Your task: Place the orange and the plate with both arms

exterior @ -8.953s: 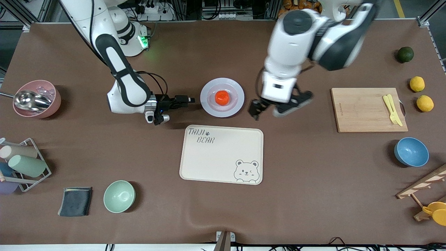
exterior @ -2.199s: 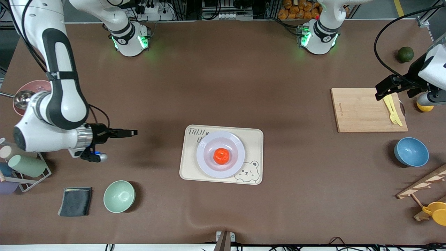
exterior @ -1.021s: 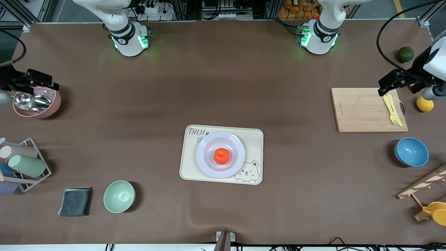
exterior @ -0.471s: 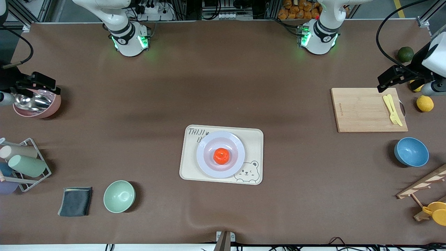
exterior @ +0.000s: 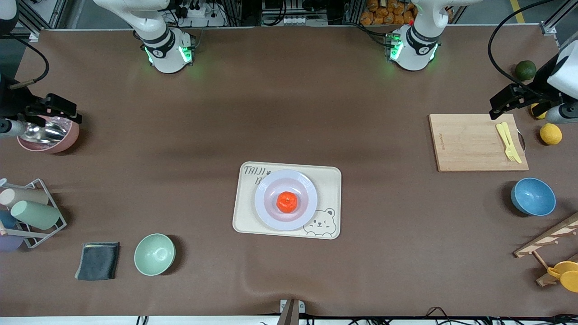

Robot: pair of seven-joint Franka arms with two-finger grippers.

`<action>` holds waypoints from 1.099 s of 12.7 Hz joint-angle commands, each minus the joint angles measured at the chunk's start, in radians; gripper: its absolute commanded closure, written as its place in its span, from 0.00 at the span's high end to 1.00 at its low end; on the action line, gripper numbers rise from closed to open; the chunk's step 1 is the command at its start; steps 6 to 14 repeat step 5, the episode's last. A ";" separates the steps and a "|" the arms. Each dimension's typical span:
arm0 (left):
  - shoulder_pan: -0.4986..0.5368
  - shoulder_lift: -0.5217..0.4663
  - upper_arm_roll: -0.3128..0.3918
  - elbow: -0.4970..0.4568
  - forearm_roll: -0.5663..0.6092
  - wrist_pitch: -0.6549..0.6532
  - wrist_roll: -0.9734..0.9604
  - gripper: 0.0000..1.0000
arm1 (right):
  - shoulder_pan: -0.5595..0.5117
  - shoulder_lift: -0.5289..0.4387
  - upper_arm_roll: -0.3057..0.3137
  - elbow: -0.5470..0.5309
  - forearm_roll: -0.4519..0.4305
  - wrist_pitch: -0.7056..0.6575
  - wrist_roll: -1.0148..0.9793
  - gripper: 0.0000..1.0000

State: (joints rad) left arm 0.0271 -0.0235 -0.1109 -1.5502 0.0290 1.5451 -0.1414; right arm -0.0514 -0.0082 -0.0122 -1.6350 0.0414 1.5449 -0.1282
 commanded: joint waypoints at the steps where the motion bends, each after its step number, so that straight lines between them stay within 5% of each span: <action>1: -0.003 -0.001 0.000 0.012 -0.024 -0.008 0.020 1.00 | 0.008 -0.010 0.003 0.003 -0.037 0.004 0.009 1.00; 14: -0.003 -0.001 0.000 0.012 -0.024 -0.006 0.014 1.00 | 0.013 -0.010 0.012 0.024 -0.041 0.001 0.007 1.00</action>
